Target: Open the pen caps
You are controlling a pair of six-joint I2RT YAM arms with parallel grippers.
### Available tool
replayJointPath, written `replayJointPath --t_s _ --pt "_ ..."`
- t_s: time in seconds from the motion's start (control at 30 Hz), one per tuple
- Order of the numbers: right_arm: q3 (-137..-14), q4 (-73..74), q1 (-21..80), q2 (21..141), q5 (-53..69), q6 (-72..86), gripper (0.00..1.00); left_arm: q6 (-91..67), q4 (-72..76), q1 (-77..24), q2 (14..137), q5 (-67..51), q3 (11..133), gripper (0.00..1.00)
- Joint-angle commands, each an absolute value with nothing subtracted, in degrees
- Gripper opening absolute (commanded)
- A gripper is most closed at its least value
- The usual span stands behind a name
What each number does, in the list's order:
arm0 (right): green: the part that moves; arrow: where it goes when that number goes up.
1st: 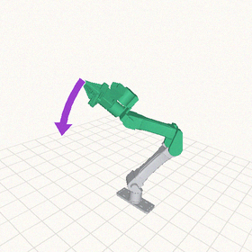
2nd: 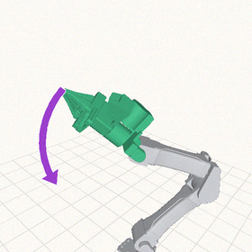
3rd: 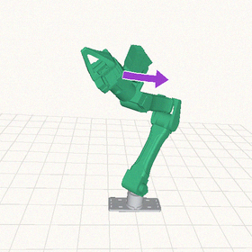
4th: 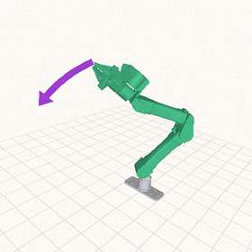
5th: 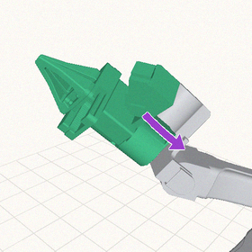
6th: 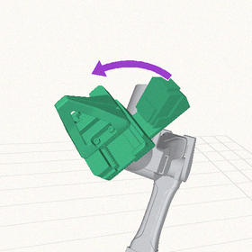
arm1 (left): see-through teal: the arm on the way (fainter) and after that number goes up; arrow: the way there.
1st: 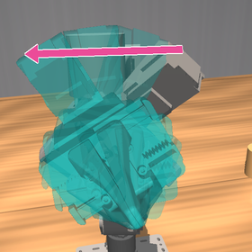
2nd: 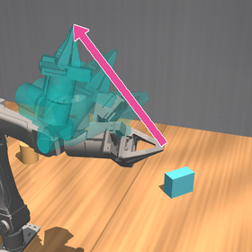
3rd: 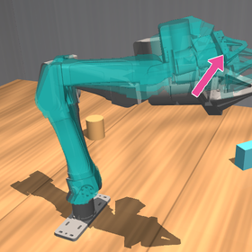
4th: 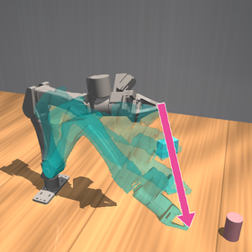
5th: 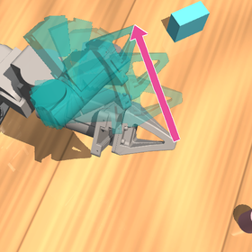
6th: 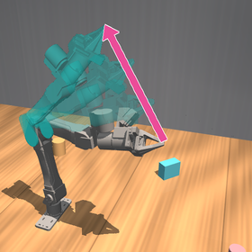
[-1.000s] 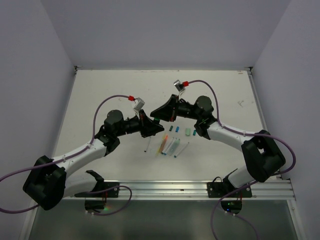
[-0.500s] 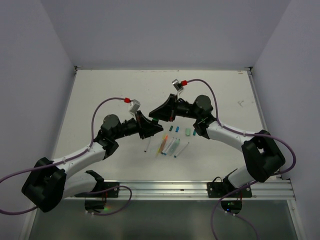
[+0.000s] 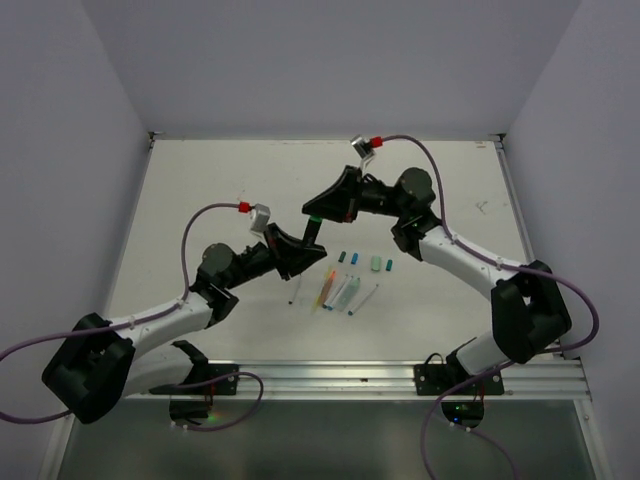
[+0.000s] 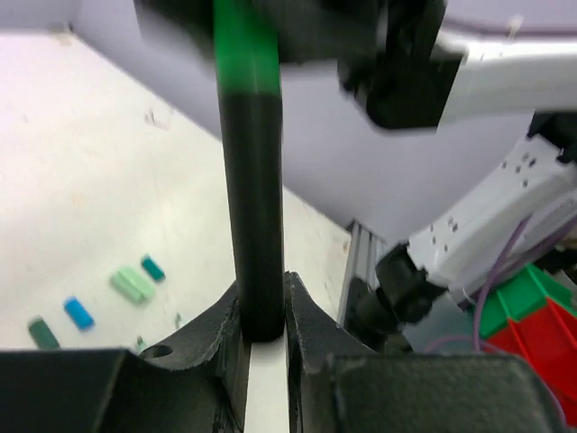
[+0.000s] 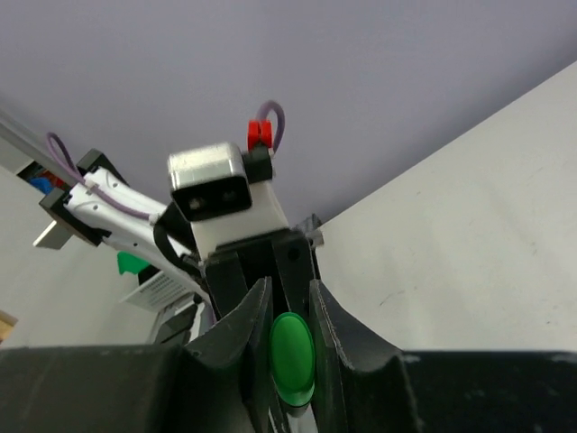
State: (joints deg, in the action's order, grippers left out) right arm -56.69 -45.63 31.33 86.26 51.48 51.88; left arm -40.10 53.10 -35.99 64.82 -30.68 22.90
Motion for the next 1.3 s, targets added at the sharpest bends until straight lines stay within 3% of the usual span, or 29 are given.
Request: replayJointPath --t_s 0.0,0.33,0.4,0.43,0.5,0.53,0.63,0.73,1.13,1.27 --pt "-66.18 -56.6 24.17 81.57 35.34 51.86 0.0 -41.74 46.39 -39.28 67.93 -39.2 16.44 0.0" --pt "-67.6 -53.62 23.55 82.36 38.31 53.18 0.0 -41.31 45.71 -40.08 65.66 -35.52 15.73 0.03" --pt "-65.32 -51.43 23.55 81.65 41.46 52.91 0.0 -39.91 43.78 -39.64 63.65 -35.16 16.08 0.16" --pt "-64.35 -50.46 23.55 81.3 42.18 52.56 0.0 -39.73 43.42 -38.59 63.02 -35.5 16.61 0.29" --pt "-62.76 -46.35 23.55 79.72 43.41 50.64 0.0 -39.64 43.07 -36.92 61.19 -36.73 17.05 0.43" --pt "-61.36 -44.67 23.55 79.11 44.38 49.76 0.0 -39.46 42.46 -35.09 60.65 -36.83 18.01 0.57" --pt "-59.24 -38.51 23.56 77.08 45.09 46.33 0.0 -37.36 38.51 -32.35 58.98 -37.0 21.78 0.73" --pt "-57.31 -36.39 24.08 76.38 46.84 45.62 0.0 -35.77 35.86 -31.91 59.59 -37.09 26.35 0.81" --pt "-52.91 -35.6 29.79 77.17 45.27 43.51 0.0 -38.06 35.86 -31.99 66.36 -38.76 34.72 0.85" --pt "-53.7 -34.63 31.37 78.83 44.3 42.45 0.0 -38.5 34.89 -31.99 66.45 -37.62 34.89 0.81"
